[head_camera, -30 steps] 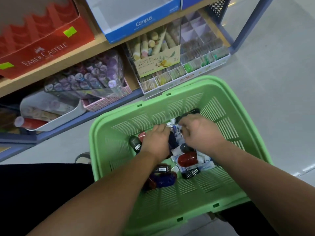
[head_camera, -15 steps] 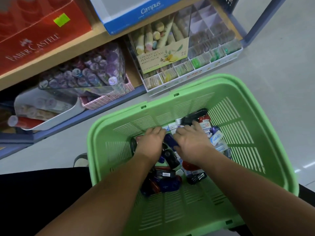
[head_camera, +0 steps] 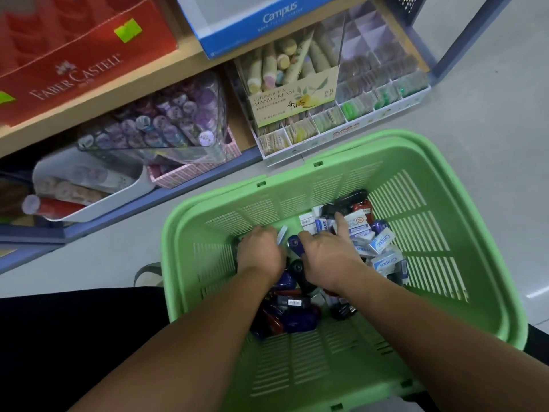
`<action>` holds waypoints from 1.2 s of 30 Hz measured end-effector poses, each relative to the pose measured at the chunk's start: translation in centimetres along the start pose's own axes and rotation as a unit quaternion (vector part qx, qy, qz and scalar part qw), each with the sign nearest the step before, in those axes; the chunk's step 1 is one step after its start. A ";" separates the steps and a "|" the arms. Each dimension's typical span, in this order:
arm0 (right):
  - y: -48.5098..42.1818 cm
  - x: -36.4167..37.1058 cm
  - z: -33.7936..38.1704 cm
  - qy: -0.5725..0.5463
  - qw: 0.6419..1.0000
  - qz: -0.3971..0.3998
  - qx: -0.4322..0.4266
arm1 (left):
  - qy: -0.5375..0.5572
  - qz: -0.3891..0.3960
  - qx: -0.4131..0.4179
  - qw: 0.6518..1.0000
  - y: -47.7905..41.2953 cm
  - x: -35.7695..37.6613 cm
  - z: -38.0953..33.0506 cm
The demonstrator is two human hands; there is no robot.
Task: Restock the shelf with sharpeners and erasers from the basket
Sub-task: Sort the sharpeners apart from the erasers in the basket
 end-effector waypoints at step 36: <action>2.6 -2.9 -9.4 -0.225 0.973 -0.044 0.031 | 0.294 0.013 -0.050 0.955 0.1 1.5 -5.1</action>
Point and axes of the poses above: each hand's wrist, its own y-axis away from the middle knuckle, its own x-axis out of the palm, z = x × y, the point moved 5 cm from there along -y, towards the middle knuckle, and after that the axes turned 8 degrees about x, right-handed, at the moved point
